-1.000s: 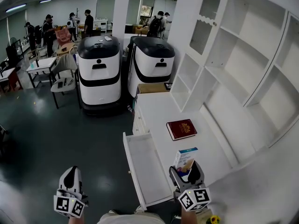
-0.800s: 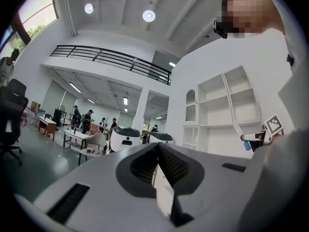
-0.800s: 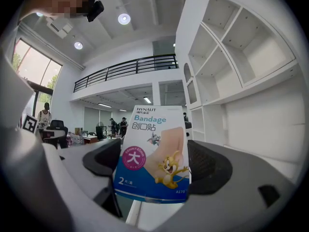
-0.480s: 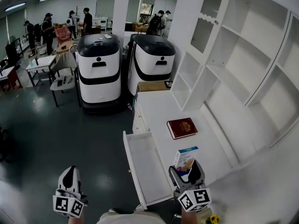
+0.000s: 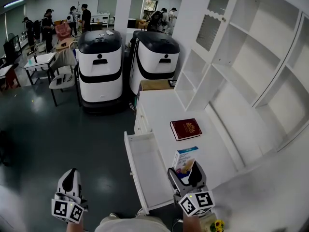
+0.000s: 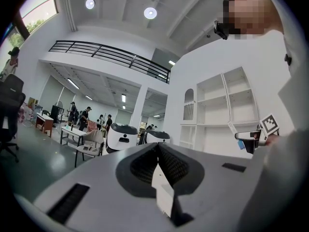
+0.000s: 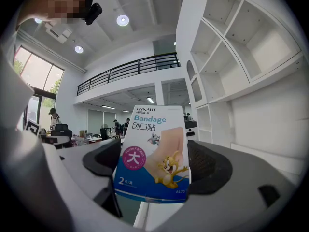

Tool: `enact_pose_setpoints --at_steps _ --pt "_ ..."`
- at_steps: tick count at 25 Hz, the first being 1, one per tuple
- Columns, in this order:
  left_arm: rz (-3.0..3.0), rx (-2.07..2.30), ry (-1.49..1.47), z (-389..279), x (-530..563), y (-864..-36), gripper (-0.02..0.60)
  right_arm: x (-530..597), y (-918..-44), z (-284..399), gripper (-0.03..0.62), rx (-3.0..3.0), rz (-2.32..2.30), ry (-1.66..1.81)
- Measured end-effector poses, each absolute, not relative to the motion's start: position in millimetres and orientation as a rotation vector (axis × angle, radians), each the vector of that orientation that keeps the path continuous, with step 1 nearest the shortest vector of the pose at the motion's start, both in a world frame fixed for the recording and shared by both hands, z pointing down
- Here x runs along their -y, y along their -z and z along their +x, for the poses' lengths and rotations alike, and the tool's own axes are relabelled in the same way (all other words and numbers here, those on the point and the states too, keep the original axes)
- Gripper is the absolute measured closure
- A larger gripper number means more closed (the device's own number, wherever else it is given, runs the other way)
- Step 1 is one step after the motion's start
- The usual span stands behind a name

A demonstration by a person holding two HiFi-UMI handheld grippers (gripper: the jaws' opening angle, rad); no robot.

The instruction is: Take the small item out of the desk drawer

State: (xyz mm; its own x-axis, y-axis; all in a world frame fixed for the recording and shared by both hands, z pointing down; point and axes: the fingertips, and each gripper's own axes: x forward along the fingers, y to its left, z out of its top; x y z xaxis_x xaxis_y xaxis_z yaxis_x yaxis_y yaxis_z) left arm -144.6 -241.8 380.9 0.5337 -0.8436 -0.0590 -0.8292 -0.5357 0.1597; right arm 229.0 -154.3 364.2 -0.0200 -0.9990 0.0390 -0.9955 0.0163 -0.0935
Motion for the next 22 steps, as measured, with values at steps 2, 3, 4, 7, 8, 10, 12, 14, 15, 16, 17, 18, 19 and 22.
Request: enact_pose_setpoints --at_steps 2,3,4,7,8,10,12,14,15,16,17,18,19,22 --pt "2.656 1.449 0.195 -143 242 -380 0.565 156 -362 229 0.148 -2.214 -2.169 0.147" --pt "2.656 1.447 0.193 -143 243 -380 0.565 156 -362 229 0.148 -2.213 -2.166 0.149" --pt "2.656 1.447 0.192 -143 244 -380 0.565 157 -361 229 0.148 -2.212 -2.163 0.150" --pt "2.655 1.445 0.189 -145 246 -380 0.565 159 -360 227 0.148 -2.213 -2.159 0.149" --pt "2.656 1.445 0.189 -145 247 -380 0.565 160 -359 226 0.148 -2.214 -2.157 0.150" --pt "2.657 1.445 0.189 -146 248 -379 0.565 162 -358 225 0.148 -2.216 -2.151 0.152" --pt "2.656 1.446 0.188 -146 249 -379 0.565 164 -358 224 0.148 -2.219 -2.146 0.155" --pt "2.654 1.450 0.185 -147 250 -380 0.565 167 -358 223 0.148 -2.222 -2.138 0.161" --pt "2.651 1.452 0.184 -147 250 -380 0.565 168 -359 222 0.148 -2.225 -2.133 0.164" --pt "2.649 1.455 0.182 -149 251 -380 0.565 170 -359 221 0.148 -2.227 -2.127 0.167" --pt "2.646 1.459 0.181 -150 251 -381 0.565 171 -359 220 0.148 -2.231 -2.120 0.170" --pt "2.644 1.462 0.179 -151 252 -382 0.565 173 -359 219 0.148 -2.233 -2.112 0.173" --pt "2.642 1.466 0.179 -152 252 -382 0.565 174 -359 218 0.148 -2.235 -2.104 0.175" --pt "2.638 1.476 0.180 -154 252 -383 0.565 177 -360 216 0.148 -2.238 -2.093 0.174"
